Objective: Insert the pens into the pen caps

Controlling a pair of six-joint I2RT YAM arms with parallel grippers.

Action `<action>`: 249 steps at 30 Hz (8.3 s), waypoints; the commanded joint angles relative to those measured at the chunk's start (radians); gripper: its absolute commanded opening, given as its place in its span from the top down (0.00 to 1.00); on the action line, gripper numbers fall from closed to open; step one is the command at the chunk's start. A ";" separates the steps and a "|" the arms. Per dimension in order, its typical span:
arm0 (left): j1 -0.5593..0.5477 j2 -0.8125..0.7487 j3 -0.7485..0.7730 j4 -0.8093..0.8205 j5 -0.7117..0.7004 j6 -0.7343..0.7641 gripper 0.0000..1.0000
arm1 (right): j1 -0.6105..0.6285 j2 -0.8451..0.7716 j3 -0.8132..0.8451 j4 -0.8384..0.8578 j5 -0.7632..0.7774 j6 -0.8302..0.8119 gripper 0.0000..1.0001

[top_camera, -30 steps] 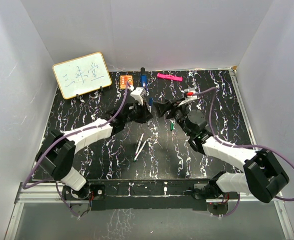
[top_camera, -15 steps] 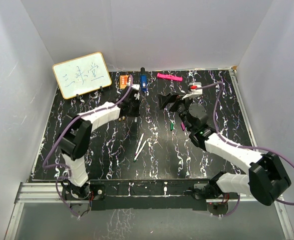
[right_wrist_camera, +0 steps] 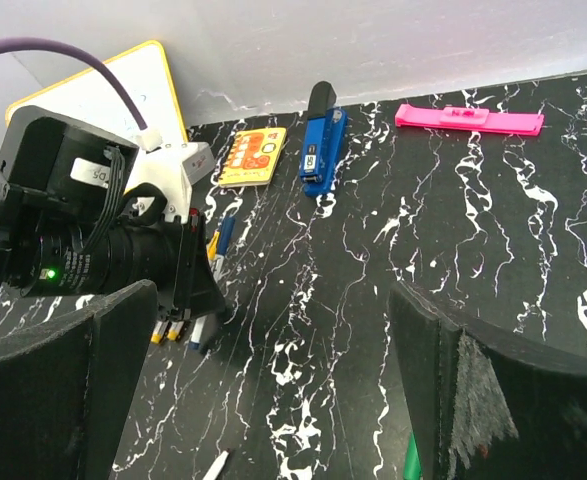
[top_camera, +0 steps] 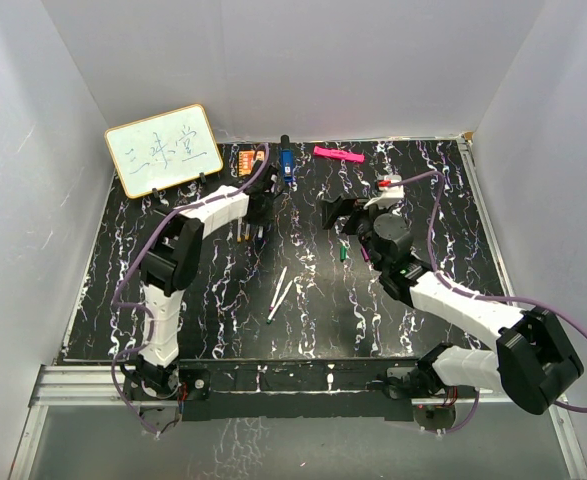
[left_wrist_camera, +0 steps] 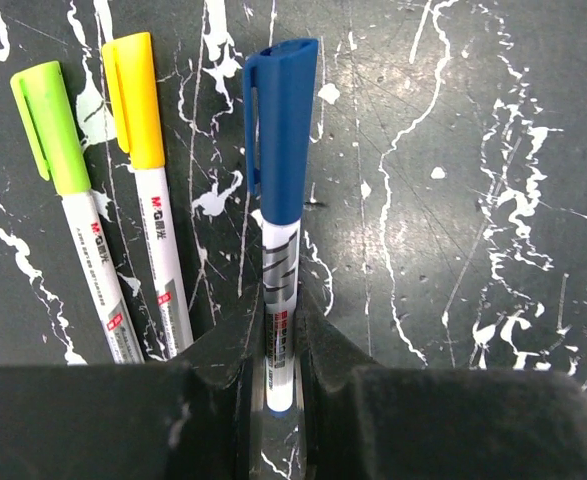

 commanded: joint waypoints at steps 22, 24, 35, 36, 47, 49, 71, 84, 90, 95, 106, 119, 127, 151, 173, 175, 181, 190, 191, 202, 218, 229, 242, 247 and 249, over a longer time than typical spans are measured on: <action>0.004 0.071 0.113 -0.125 -0.095 0.008 0.77 | -0.004 0.057 0.019 -0.080 0.048 0.045 0.02; 0.004 0.056 0.100 -0.117 -0.094 0.004 0.77 | -0.004 0.059 0.017 -0.076 0.055 0.045 0.02; 0.004 -0.088 0.074 -0.101 -0.066 0.001 0.74 | -0.015 0.104 0.017 -0.066 0.083 0.076 0.02; 0.004 -0.107 0.062 -0.093 -0.057 -0.002 0.74 | -0.019 0.108 0.017 -0.065 0.084 0.078 0.02; -0.057 -0.318 -0.144 -0.053 0.043 -0.005 0.73 | -0.094 0.110 -0.007 -0.057 0.043 0.090 0.23; -0.083 -0.341 -0.184 -0.057 0.048 -0.003 0.73 | -0.125 0.102 -0.021 -0.056 0.014 0.109 0.39; -0.230 -0.390 -0.281 -0.305 0.184 -0.024 0.66 | -0.270 0.138 -0.071 -0.106 -0.118 0.188 0.49; -0.291 -0.282 -0.207 -0.415 0.193 -0.030 0.63 | -0.273 0.129 -0.083 -0.104 -0.113 0.194 0.42; -0.298 -0.244 -0.192 -0.421 0.147 -0.035 0.62 | -0.275 0.114 -0.097 -0.090 -0.122 0.194 0.41; -0.298 -0.214 -0.178 -0.418 0.143 -0.032 0.63 | -0.276 0.110 -0.102 -0.087 -0.123 0.195 0.41; -0.298 -0.171 -0.168 -0.407 0.140 -0.020 0.63 | -0.278 0.107 -0.113 -0.070 -0.137 0.201 0.41; -0.298 -0.076 -0.114 -0.455 0.091 0.029 0.65 | -0.280 0.106 -0.127 -0.054 -0.145 0.211 0.41; -0.298 -0.038 -0.092 -0.456 0.023 0.053 0.71 | -0.281 0.112 -0.131 -0.040 -0.160 0.215 0.42; -0.297 0.032 -0.193 -0.402 0.150 0.071 1.00 | -0.285 0.103 -0.142 -0.038 -0.148 0.221 0.43; -0.297 -0.207 -0.160 -0.381 0.219 0.130 1.00 | -0.285 0.239 0.006 -0.325 -0.068 0.195 0.58; -0.296 -0.214 -0.126 -0.413 0.233 0.137 1.00 | -0.286 0.247 0.017 -0.350 -0.075 0.195 0.59; -0.296 -0.214 -0.035 -0.506 0.251 0.165 1.00 | -0.285 0.294 0.049 -0.419 -0.085 0.191 0.61; -0.293 -0.266 0.001 -0.460 0.364 0.148 1.00 | -0.282 0.353 0.098 -0.497 -0.090 0.183 0.65; -0.291 -0.275 -0.003 -0.444 0.385 0.140 1.00 | -0.282 0.354 0.099 -0.502 -0.090 0.182 0.65; -0.267 -0.351 -0.065 -0.305 0.502 0.077 1.00 | -0.257 0.388 0.150 -0.595 -0.075 0.154 0.65; -0.223 -0.435 -0.226 -0.135 0.583 0.001 1.00 | -0.189 0.487 0.218 -0.784 0.006 0.168 0.67; -0.208 -0.442 -0.244 -0.114 0.607 0.005 1.00 | -0.183 0.462 0.199 -0.860 -0.005 0.177 0.68; -0.203 -0.459 -0.292 -0.070 0.616 -0.010 1.00 | -0.178 0.545 0.220 -0.874 -0.023 0.167 0.90; -0.202 -0.458 -0.304 -0.046 0.612 -0.020 1.00 | -0.178 0.581 0.228 -0.864 -0.036 0.167 1.00; -0.202 -0.455 -0.308 -0.030 0.609 -0.021 1.00 | -0.179 0.569 0.237 -0.854 -0.042 0.161 1.00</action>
